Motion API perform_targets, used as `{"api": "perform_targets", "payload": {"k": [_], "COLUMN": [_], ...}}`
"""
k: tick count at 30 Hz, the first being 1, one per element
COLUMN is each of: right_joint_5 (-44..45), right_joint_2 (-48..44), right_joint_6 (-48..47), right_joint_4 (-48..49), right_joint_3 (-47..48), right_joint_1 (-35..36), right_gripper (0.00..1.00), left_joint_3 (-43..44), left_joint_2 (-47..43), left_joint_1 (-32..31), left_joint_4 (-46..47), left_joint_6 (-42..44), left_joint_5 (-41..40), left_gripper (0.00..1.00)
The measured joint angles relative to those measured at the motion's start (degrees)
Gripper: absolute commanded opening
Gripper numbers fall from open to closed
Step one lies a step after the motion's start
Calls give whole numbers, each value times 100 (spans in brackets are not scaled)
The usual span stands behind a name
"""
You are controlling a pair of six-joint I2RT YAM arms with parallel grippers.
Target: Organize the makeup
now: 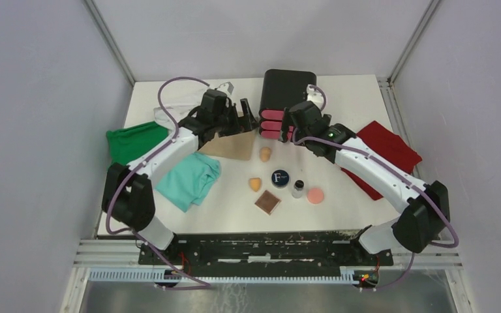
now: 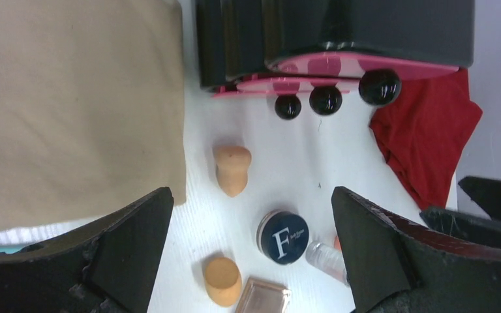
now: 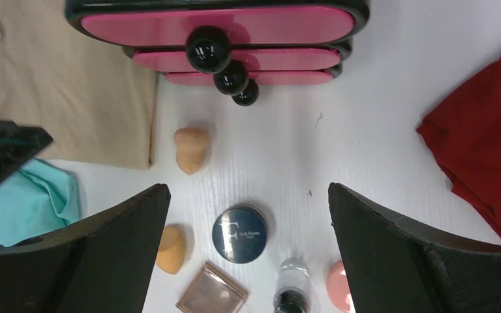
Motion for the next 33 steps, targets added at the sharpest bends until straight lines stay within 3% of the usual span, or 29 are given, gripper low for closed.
{"api": "perform_targets", "payload": {"k": [4, 16, 24, 33], "right_joint_5": [321, 616, 837, 905], "right_joint_2": [398, 1558, 2221, 2542], "right_joint_6": [223, 291, 229, 46], "right_joint_4": [-28, 74, 57, 181], "right_joint_3": [385, 1163, 1727, 1847], "right_joint_1": [197, 203, 201, 101], "right_gripper": [99, 82, 65, 59], "left_joint_3": [-557, -2332, -2610, -2721], "left_joint_2": [-579, -2485, -2876, -3005], "left_joint_1": [103, 426, 426, 426], "left_joint_4": [20, 474, 566, 553], "left_joint_6": [0, -219, -238, -238], "left_joint_5": [-4, -350, -345, -352], "left_gripper": [99, 99, 99, 99]}}
